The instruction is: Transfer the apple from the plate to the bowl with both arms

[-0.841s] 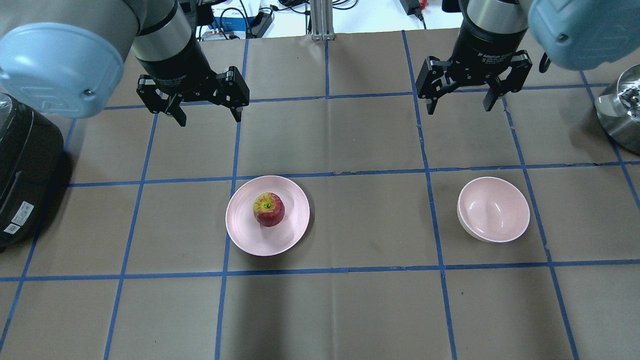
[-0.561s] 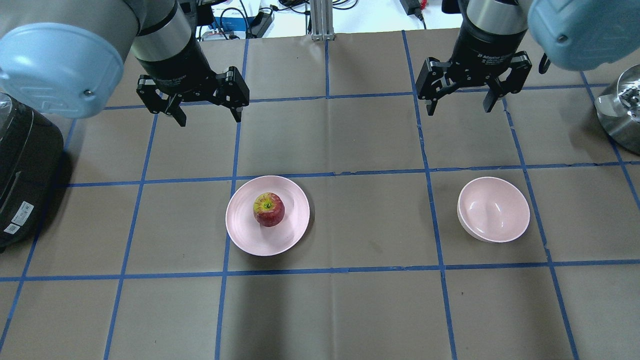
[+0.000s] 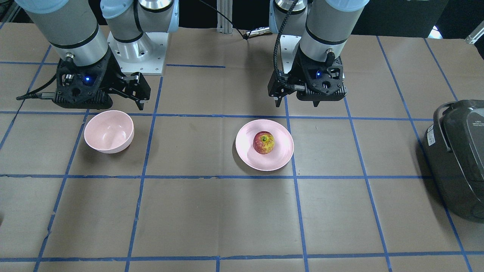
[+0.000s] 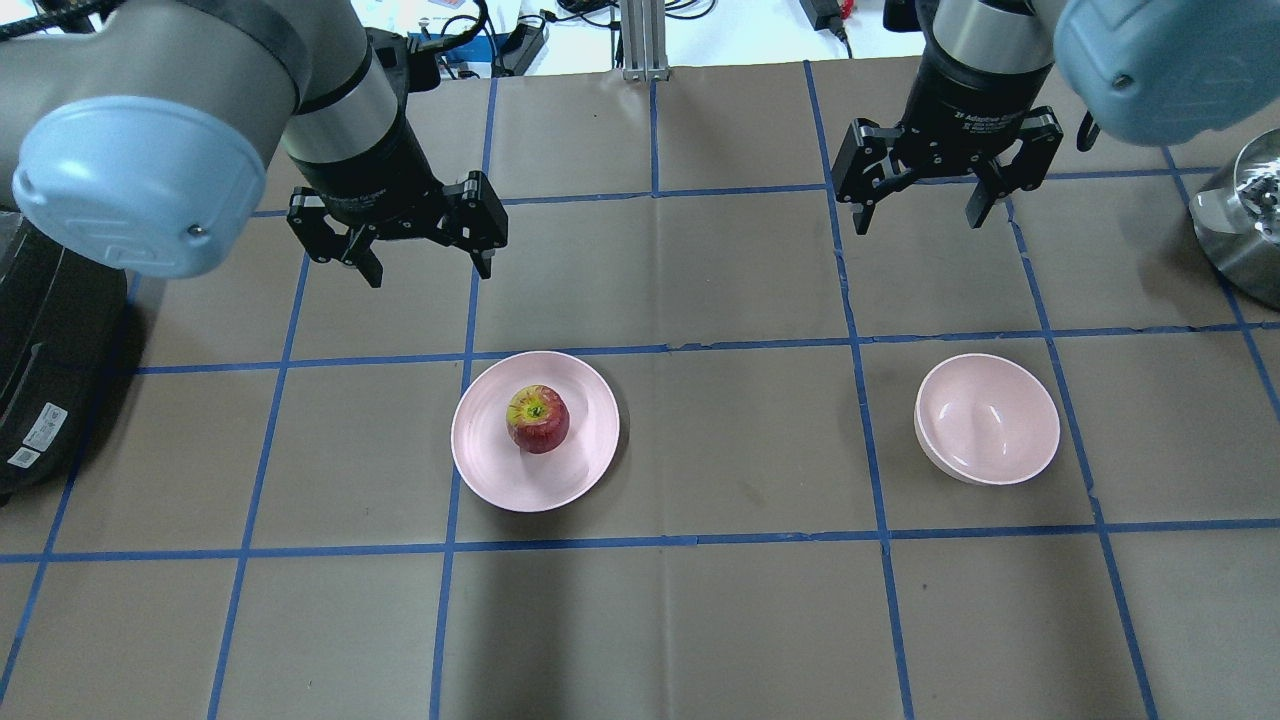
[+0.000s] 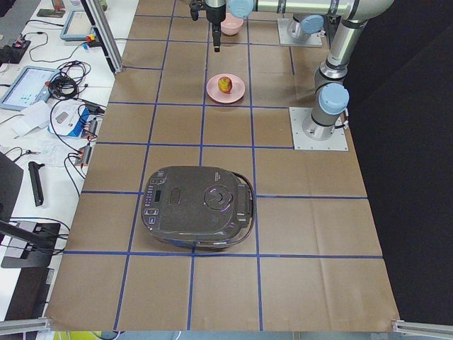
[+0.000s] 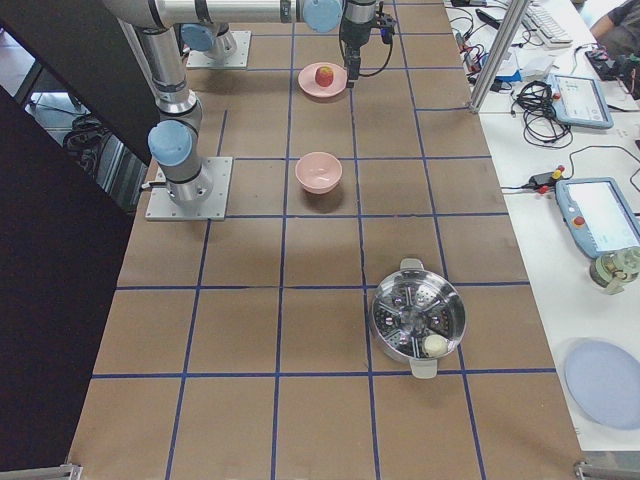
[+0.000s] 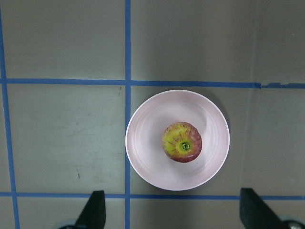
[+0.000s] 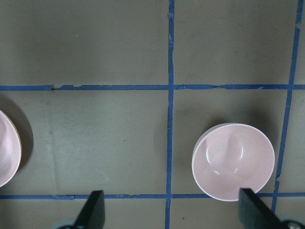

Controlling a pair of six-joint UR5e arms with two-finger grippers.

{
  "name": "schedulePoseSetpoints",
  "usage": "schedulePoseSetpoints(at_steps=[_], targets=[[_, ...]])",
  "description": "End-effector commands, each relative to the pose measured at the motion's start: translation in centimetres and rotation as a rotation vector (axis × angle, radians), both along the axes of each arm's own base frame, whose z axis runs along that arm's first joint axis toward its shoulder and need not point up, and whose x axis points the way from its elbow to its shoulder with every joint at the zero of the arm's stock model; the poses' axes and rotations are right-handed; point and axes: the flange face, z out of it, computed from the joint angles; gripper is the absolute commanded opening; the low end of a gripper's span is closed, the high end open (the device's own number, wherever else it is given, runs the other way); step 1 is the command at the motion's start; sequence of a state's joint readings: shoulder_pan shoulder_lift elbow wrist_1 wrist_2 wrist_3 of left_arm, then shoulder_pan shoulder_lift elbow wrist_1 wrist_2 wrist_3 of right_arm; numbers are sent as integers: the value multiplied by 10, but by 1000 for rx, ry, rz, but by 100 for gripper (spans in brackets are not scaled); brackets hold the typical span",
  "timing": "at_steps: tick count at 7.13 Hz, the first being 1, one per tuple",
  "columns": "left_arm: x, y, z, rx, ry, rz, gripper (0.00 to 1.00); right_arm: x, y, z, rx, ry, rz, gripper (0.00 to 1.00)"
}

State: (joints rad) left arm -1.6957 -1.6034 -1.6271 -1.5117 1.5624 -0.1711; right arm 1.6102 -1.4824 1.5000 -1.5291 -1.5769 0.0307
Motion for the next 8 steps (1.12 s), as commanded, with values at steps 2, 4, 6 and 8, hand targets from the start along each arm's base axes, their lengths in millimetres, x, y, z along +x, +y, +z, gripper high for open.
schedulePoseSetpoints(at_steps=[2,4,6,8], targets=[[-5,37,-86,82,-15,73,100,0,0,0,-1,0,1,100],[-41,48,-129,61,-22,126,100,0,0,0,-2,0,1,100],[-51,27,-164,37,-26,102,100,-1,-1,-3,4,1,16,100],[-53,20,-189,69,-33,84,100,-78,-3,-58,108,38,-2,100]])
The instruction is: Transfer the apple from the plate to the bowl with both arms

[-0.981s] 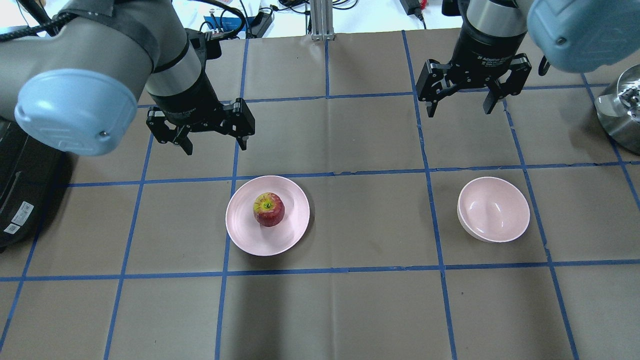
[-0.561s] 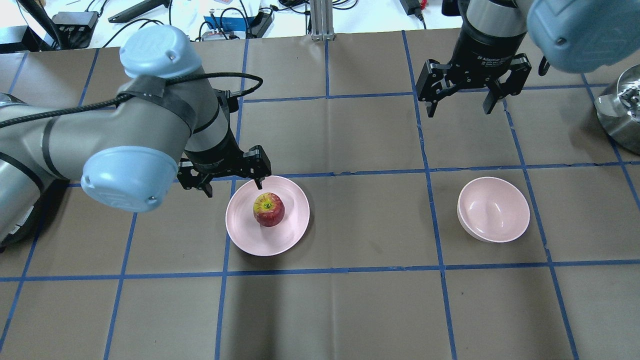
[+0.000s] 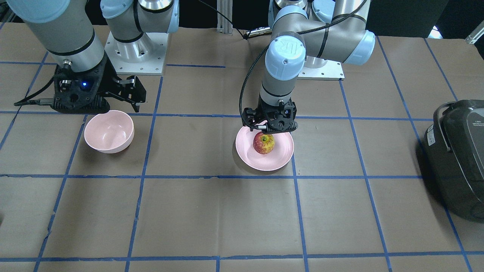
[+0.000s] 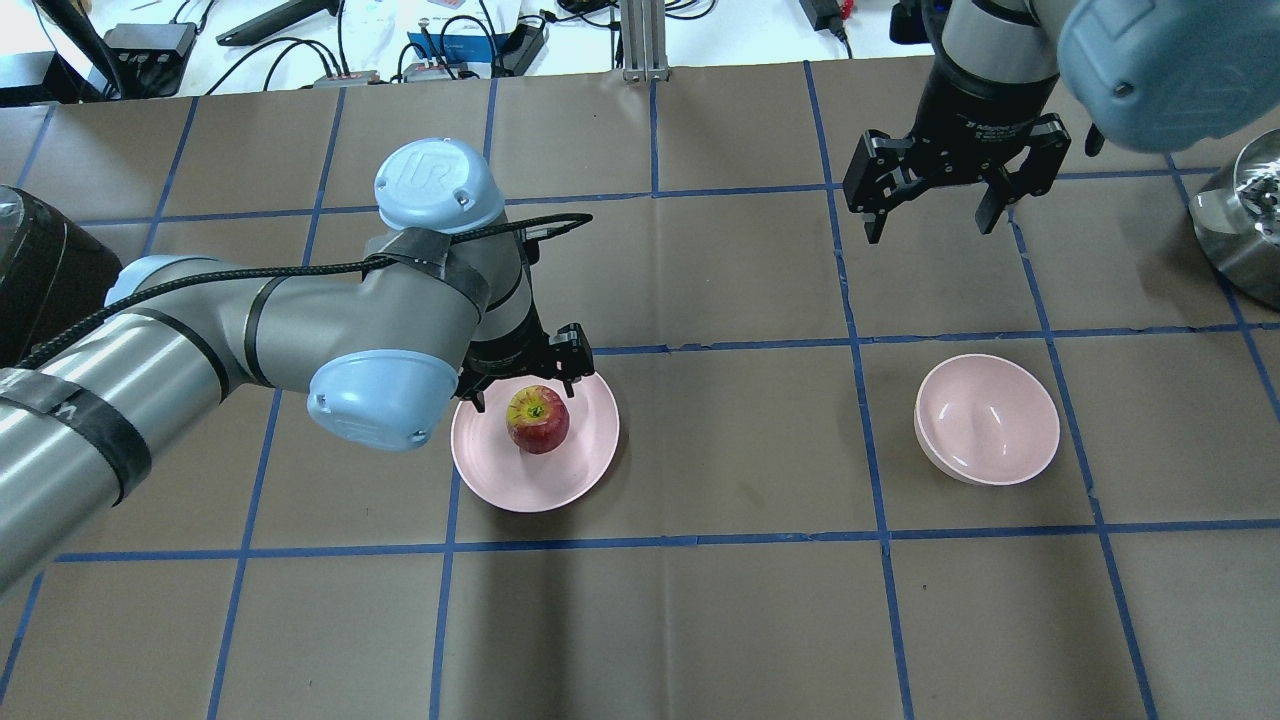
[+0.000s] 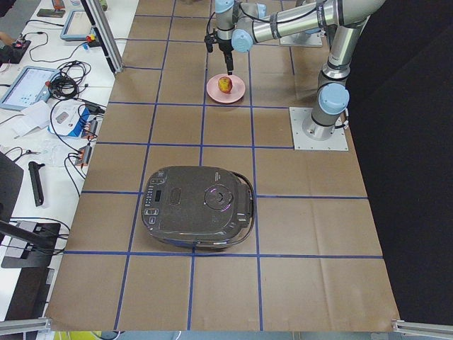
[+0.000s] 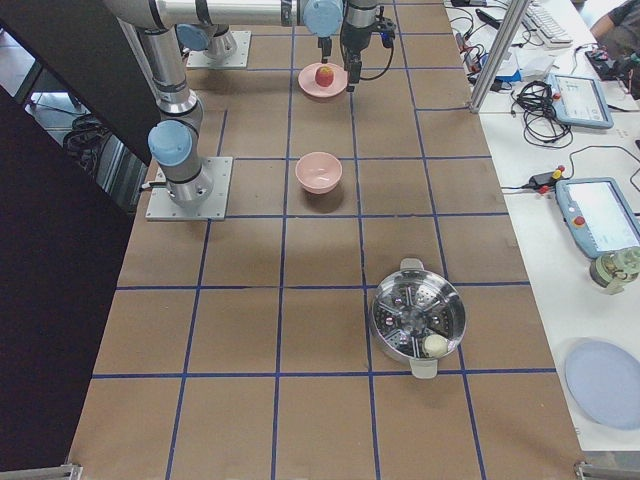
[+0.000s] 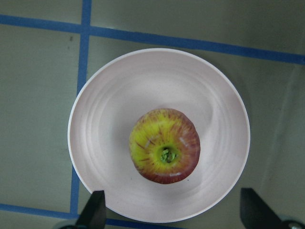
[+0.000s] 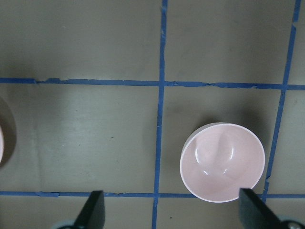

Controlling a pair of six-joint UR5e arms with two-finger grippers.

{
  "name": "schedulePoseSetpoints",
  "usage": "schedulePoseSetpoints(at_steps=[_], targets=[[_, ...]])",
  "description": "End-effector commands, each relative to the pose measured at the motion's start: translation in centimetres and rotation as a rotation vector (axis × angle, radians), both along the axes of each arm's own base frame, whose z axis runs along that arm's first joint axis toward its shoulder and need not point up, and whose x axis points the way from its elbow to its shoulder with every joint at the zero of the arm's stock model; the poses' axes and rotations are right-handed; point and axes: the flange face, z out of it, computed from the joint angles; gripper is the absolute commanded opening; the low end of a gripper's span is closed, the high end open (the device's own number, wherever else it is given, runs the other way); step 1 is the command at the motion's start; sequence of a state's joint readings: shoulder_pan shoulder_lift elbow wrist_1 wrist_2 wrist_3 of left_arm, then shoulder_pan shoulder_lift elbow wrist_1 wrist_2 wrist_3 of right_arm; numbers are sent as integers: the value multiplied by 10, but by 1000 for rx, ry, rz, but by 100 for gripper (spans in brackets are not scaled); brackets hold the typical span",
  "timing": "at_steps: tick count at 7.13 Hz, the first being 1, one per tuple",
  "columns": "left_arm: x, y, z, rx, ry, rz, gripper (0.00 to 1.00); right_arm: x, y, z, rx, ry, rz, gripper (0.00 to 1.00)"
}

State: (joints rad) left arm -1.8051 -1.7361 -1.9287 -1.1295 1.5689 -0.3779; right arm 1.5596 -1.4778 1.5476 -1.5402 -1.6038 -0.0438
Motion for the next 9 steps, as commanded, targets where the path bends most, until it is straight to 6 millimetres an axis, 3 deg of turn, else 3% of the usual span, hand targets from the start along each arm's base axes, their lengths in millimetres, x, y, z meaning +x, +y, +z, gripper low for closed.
schedulePoseSetpoints(at_steps=[1,4,5,7,8,9], targets=[[-2,-5,-24,34,-7,-16,100,-93,5,-74,92,10,-54,100],[1,-1,-34,11,0,-85,98,-166,17,-192,38,-4,3,100],[4,1,-42,-31,10,-87,99,-173,21,-221,56,-13,-8,100],[3,-6,-53,-36,10,-87,99,-172,29,-237,91,-25,-6,98],[3,-6,-61,-22,5,-87,99,-171,34,-241,115,-23,-3,57],[3,-2,-67,-6,2,-89,99,-169,41,-241,163,-42,-4,9]])
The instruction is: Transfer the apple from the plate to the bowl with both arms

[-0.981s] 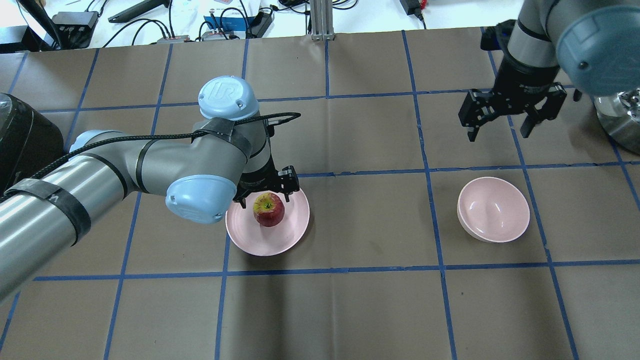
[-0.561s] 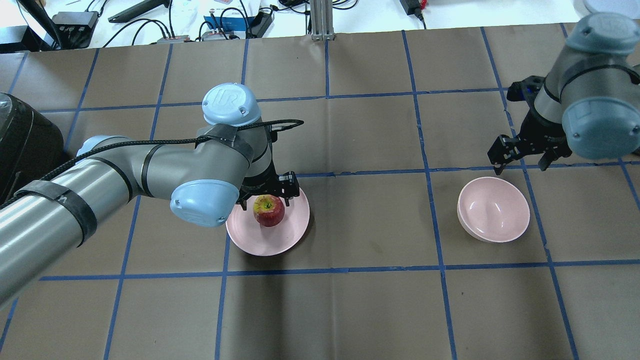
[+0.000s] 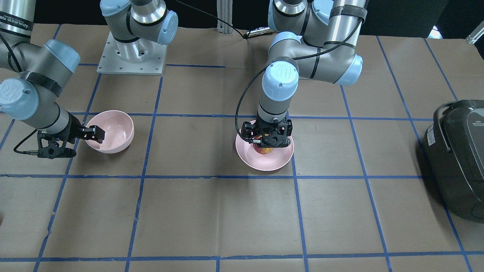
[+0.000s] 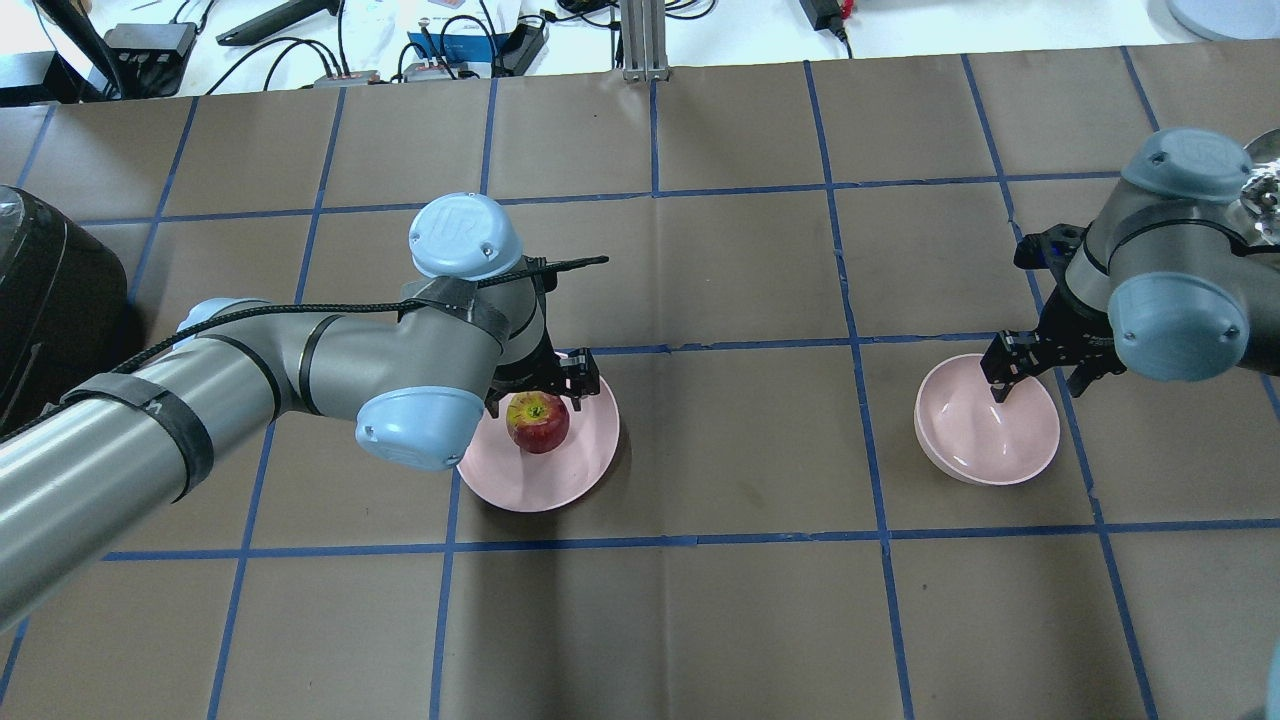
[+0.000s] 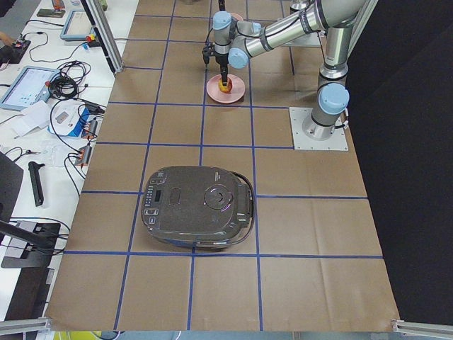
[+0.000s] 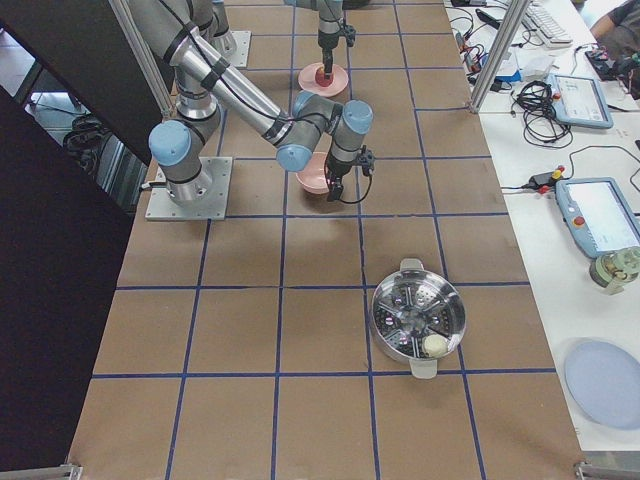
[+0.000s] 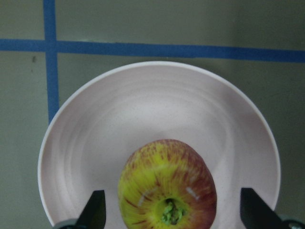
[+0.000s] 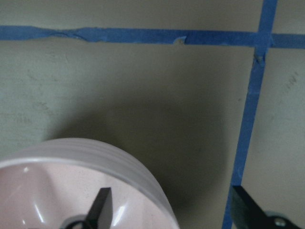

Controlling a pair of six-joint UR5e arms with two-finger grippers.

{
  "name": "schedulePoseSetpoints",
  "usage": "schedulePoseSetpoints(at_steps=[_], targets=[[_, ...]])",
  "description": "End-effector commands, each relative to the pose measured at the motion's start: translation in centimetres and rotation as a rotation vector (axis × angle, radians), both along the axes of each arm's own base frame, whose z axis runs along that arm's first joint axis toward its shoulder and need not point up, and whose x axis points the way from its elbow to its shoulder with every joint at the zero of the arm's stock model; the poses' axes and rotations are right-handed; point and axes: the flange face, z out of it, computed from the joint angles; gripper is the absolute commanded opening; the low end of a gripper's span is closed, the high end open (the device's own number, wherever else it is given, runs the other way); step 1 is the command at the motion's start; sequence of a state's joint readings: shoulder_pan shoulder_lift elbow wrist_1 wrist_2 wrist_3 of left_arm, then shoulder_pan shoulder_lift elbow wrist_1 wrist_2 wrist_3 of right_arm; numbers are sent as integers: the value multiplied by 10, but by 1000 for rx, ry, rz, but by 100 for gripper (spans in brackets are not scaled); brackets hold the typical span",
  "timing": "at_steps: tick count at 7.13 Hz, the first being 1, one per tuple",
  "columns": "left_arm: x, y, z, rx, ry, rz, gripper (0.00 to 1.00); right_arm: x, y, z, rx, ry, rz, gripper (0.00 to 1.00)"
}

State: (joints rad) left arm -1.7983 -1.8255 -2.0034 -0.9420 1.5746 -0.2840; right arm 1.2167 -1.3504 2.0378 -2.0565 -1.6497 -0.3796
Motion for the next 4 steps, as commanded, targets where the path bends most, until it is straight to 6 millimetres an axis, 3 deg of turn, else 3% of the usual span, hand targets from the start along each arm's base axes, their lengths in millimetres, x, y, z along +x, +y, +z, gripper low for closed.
schedulePoseSetpoints(at_steps=[1,2,3,4], targets=[[0,3,-8,18,-5,0,99,2,6,3,54,-24,-7,4],[0,2,-10,21,-6,0,97,1,2,10,39,-19,-11,3],[0,1,-13,25,-7,0,87,3,1,18,22,-13,-22,3],[0,0,-7,13,-6,3,68,20,-1,31,-13,-44,-93,3]])
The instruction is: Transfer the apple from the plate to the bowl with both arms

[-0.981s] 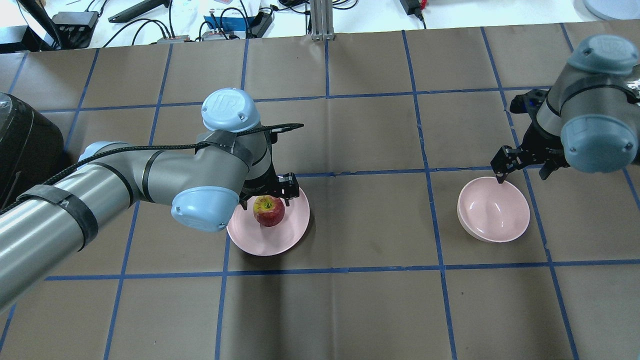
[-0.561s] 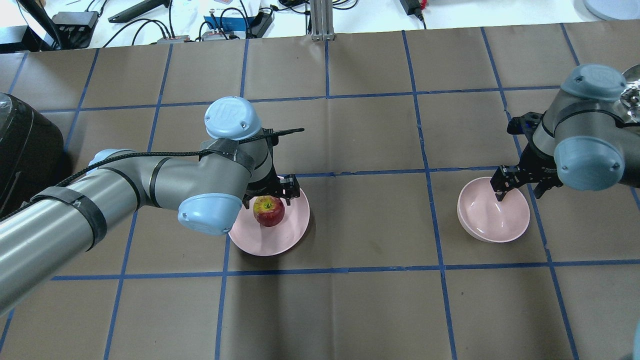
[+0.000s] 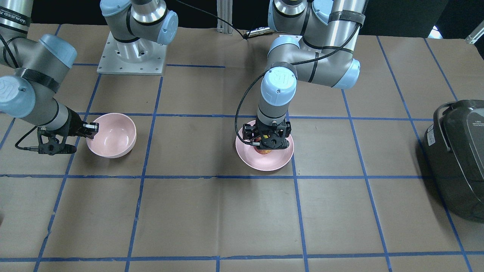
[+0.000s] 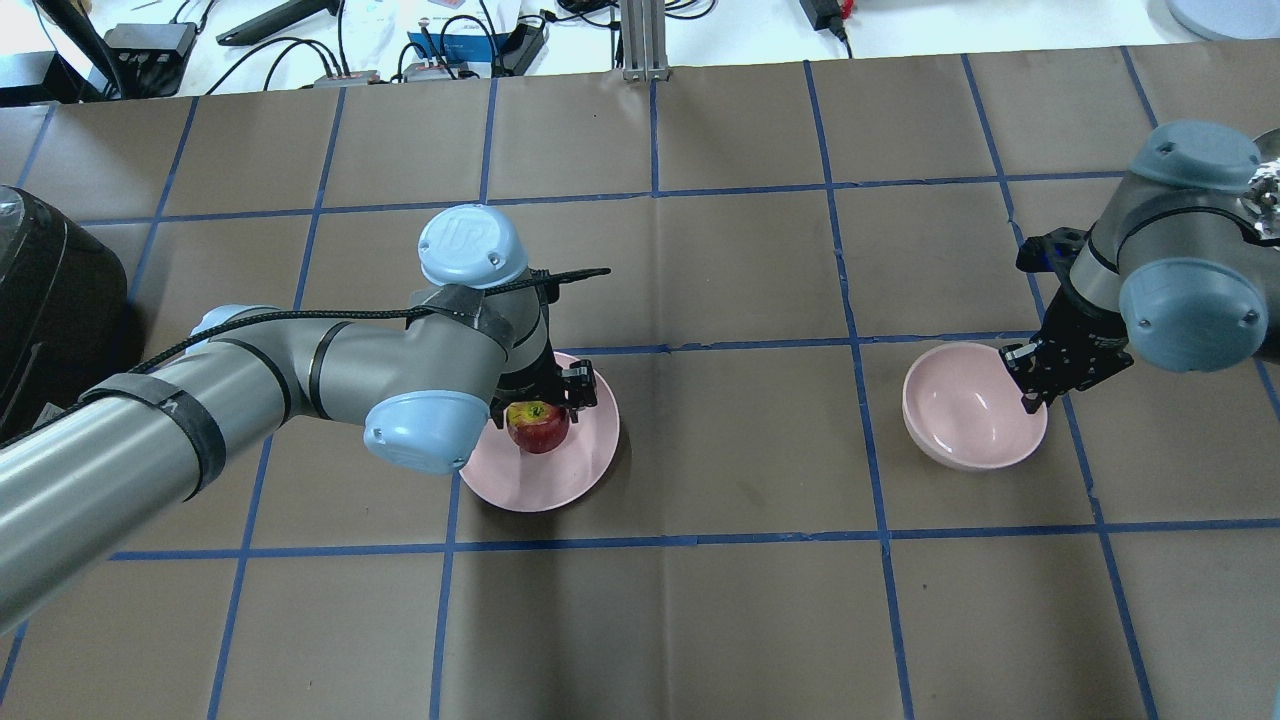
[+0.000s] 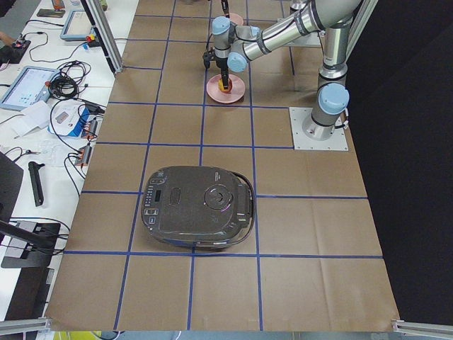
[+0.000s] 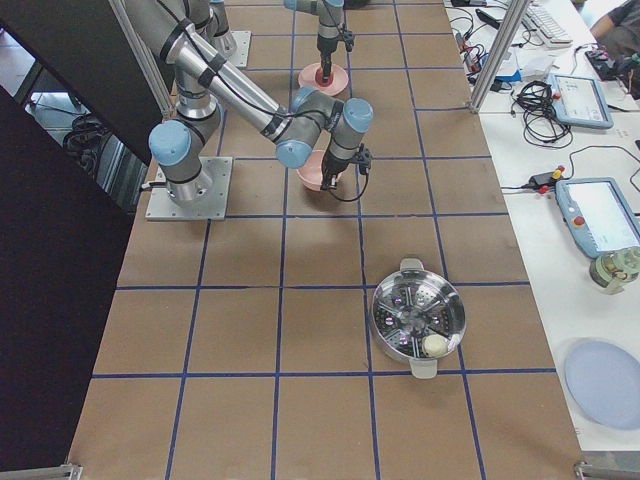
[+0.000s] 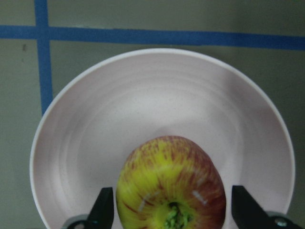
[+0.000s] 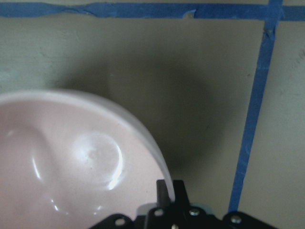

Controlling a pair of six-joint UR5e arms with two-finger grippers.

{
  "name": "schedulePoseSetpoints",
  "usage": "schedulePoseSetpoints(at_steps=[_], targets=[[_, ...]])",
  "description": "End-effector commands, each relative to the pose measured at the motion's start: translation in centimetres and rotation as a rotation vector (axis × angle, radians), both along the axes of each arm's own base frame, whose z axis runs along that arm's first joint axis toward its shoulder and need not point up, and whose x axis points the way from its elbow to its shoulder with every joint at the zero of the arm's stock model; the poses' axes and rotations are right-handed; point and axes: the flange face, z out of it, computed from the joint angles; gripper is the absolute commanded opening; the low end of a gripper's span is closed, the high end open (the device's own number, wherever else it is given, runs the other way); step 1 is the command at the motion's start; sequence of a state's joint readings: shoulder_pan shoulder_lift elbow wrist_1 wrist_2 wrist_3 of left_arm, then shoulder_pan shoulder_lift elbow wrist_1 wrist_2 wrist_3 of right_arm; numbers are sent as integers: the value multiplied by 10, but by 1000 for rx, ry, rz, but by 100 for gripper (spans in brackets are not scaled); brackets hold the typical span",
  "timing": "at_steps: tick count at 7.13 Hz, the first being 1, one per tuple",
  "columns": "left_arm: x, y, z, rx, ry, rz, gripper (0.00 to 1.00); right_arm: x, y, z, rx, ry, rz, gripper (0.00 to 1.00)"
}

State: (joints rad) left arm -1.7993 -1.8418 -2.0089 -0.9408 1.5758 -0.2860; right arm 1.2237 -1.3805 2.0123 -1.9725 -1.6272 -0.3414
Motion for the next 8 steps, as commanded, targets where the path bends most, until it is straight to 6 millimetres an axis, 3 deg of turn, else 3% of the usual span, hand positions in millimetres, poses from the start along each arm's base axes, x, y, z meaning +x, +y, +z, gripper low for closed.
schedulePoseSetpoints(at_steps=[1,2,3,4,5,8], targets=[[-1,-3,9,-22,4,-2,43,47,-5,16,-35,-41,-64,4],[0,-3,14,-31,5,-4,28,90,-13,30,-50,-21,-65,4],[2,-5,25,-52,8,-2,20,136,-17,45,-57,-48,-86,4],[3,-8,41,-82,-12,-3,20,168,-15,43,-50,-60,-114,5],[4,-6,66,-84,-12,-2,20,185,-10,39,-43,-63,-91,6],[-4,-21,155,-19,-21,2,20,188,-12,3,38,-60,-91,9]])
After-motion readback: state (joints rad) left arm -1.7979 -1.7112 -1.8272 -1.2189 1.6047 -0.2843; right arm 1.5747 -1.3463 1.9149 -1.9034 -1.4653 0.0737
